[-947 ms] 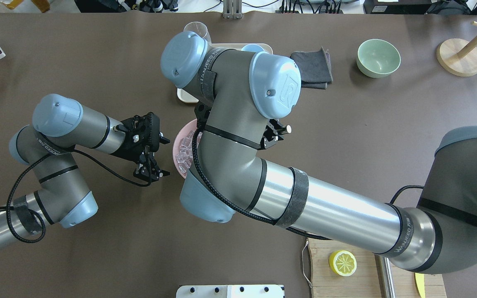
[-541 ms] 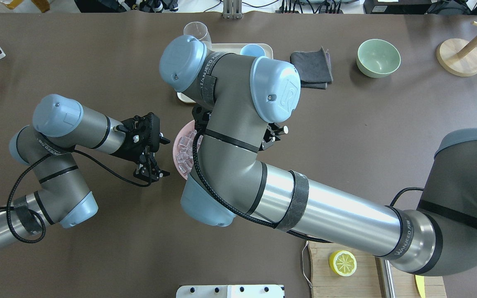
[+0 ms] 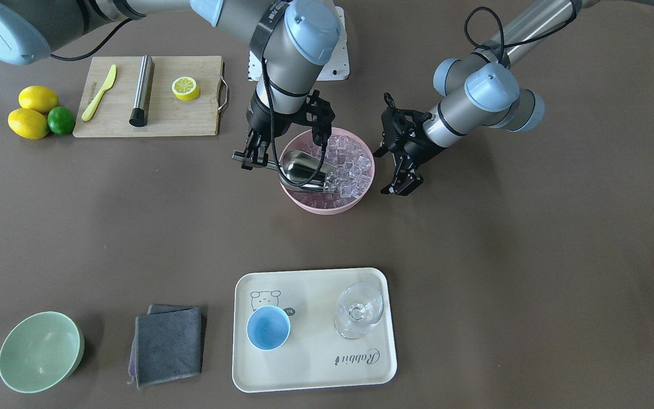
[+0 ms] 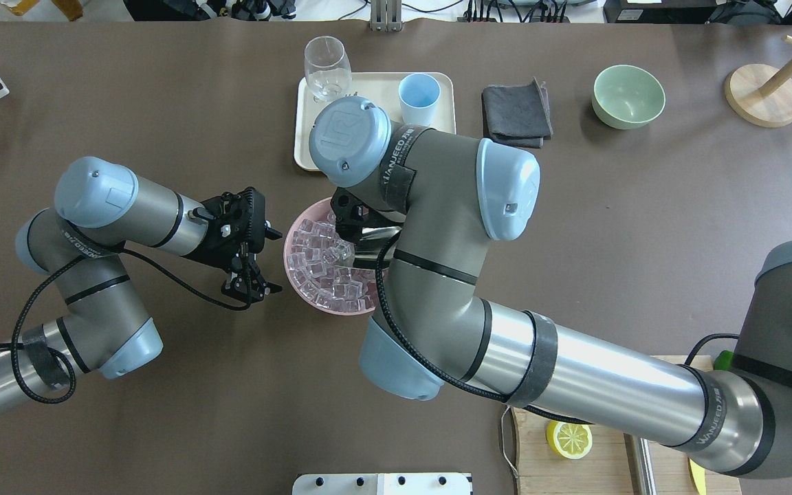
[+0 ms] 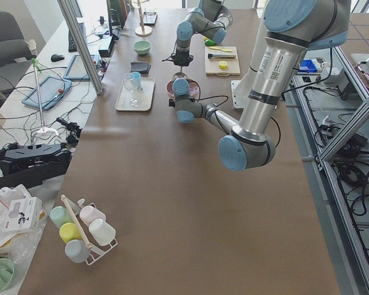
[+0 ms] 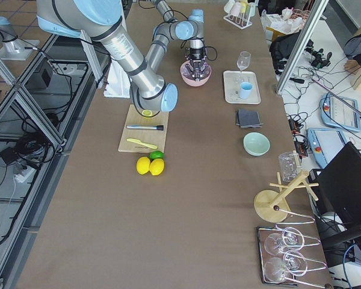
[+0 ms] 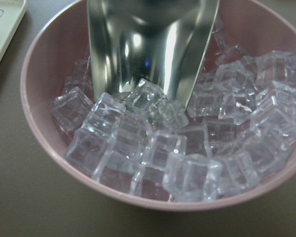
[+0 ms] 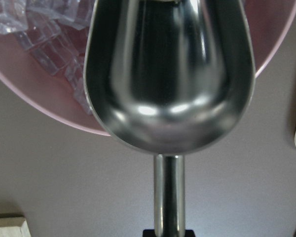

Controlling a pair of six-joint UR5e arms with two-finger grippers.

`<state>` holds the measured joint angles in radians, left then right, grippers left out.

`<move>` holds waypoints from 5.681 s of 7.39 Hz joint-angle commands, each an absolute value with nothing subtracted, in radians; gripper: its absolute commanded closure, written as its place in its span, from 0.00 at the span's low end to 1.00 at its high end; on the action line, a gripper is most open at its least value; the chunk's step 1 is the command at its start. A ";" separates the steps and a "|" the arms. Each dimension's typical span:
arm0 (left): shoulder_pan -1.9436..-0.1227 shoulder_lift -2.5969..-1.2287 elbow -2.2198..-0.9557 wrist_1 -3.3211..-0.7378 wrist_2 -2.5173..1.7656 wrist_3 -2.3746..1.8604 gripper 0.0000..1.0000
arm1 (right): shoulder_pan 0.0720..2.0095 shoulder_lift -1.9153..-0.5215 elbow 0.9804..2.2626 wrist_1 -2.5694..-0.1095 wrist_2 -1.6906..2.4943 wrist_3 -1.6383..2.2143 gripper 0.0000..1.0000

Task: Put ice in cup with scoop

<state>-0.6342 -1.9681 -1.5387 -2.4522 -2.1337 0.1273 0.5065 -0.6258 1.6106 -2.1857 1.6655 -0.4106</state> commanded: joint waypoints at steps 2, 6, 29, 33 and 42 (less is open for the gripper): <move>-0.634 -1.968 -1.539 -2.453 -2.134 0.127 0.01 | 0.506 -0.701 1.629 -2.021 1.678 -0.396 1.00; -0.634 -1.967 -1.539 -2.453 -2.134 0.127 0.01 | 0.506 -0.752 1.637 -1.905 1.749 -0.390 1.00; -0.670 -1.858 -1.718 -2.364 -2.132 0.120 0.01 | 0.928 -0.846 1.631 -1.960 2.172 -0.045 1.00; -0.748 -1.731 -1.874 -2.123 -2.137 0.126 0.00 | 0.939 -0.654 1.363 -1.960 2.113 -0.043 1.00; -1.397 -1.572 -1.871 -1.411 -2.411 0.186 0.01 | 0.894 -0.486 1.201 -2.150 1.922 -0.348 1.00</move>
<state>-1.2758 -1.5829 -1.9478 -1.4932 -2.4079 0.1845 0.9059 -0.5178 1.2205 -2.1138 1.9687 -0.3166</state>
